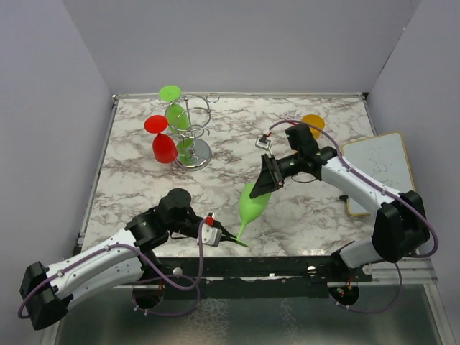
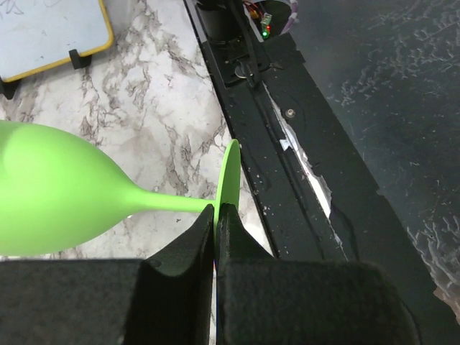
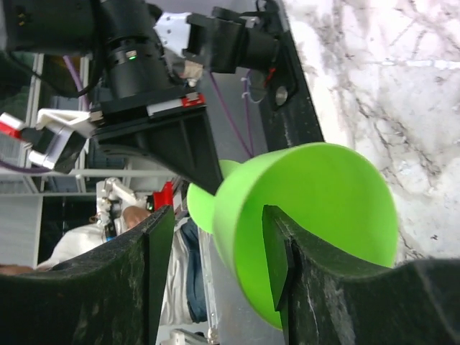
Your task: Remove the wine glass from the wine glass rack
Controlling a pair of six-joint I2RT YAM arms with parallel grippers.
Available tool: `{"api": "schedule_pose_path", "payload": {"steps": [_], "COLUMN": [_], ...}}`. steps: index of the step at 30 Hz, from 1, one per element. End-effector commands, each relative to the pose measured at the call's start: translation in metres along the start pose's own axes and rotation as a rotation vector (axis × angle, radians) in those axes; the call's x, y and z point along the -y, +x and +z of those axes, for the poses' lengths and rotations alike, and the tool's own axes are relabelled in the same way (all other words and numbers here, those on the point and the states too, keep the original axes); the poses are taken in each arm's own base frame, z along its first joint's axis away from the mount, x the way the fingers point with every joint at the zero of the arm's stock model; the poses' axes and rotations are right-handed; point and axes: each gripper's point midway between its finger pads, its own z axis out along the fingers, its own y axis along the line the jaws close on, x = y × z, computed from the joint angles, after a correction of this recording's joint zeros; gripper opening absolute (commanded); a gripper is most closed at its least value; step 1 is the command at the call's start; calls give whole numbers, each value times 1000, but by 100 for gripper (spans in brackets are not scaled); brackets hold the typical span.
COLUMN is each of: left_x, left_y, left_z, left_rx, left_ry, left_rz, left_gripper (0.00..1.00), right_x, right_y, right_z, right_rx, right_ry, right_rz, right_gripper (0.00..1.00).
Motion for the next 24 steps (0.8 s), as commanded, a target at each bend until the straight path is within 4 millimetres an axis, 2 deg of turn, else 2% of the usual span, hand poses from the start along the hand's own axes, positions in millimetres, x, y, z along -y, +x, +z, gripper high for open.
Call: {"api": "schedule_pose_path", "payload": {"steps": [1,5,7,13,20,21,24], "left_x": [11,9,5,-3,-8,-9,-15], "left_y": [1,6,7,8,15,16,17], "left_z": [4,5,4,0,-1,-1,-4], "left_rx": [19,-2,-12,-30,-61,-70,-85], "left_ry": [64,54,32,-29,-52,-61,-93], "left_rz": [-8,-30,-28,-8,-12,-11,-14], "left_gripper": [0,0,0,0,0,2,19], "right_x": [-37,-39,-41,-54,-59,-60,-66], "right_y": [11,23,28,35,45,46,49], "right_z": [-7,-9,-11,-16,-19,-19,-21], "right_rx": [-34,-41,-36,-1,-11,-13,-11], "right_ry": [-165,-181,-182,-188,-210,-211,-214], "right_rz": [-59,-62,-80,-176,-160,-153,-158], "right_gripper": [52,47,42,31,23,20,13]}}
